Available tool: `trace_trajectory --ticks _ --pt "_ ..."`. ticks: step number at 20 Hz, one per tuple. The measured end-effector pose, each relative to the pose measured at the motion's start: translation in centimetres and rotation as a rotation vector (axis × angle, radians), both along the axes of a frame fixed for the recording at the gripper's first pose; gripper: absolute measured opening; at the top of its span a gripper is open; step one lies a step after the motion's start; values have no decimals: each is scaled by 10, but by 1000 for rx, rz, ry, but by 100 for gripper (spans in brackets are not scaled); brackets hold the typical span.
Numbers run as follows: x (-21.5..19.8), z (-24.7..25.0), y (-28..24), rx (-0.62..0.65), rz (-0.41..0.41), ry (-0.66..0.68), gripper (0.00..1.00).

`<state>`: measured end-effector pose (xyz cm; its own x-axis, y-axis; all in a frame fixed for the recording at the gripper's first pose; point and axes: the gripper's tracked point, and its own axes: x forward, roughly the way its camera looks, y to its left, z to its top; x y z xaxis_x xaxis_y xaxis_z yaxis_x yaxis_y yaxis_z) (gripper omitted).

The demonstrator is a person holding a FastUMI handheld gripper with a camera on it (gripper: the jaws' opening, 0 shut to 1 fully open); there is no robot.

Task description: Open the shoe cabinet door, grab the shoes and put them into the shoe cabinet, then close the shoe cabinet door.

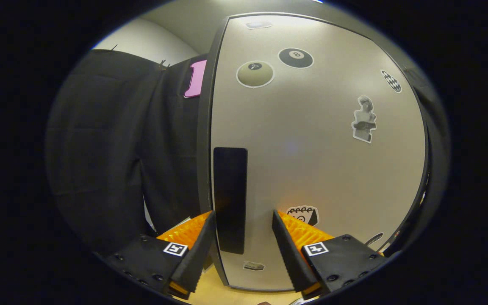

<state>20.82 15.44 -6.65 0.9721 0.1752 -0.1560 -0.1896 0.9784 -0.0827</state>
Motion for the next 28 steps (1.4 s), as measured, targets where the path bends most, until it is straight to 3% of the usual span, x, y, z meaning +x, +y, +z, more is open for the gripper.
trace_trajectory --ticks 2,6,10,15,17,28 --pt "1 0 8 -26 9 -23 69" --pt "2 -9 14 50 20 39 39" --pt "1 -7 13 58 49 55 33" --pt "0 -9 14 60 26 78 13" --pt "-3 -9 14 61 14 86 8" --pt "-63 -3 6 47 36 89 8"
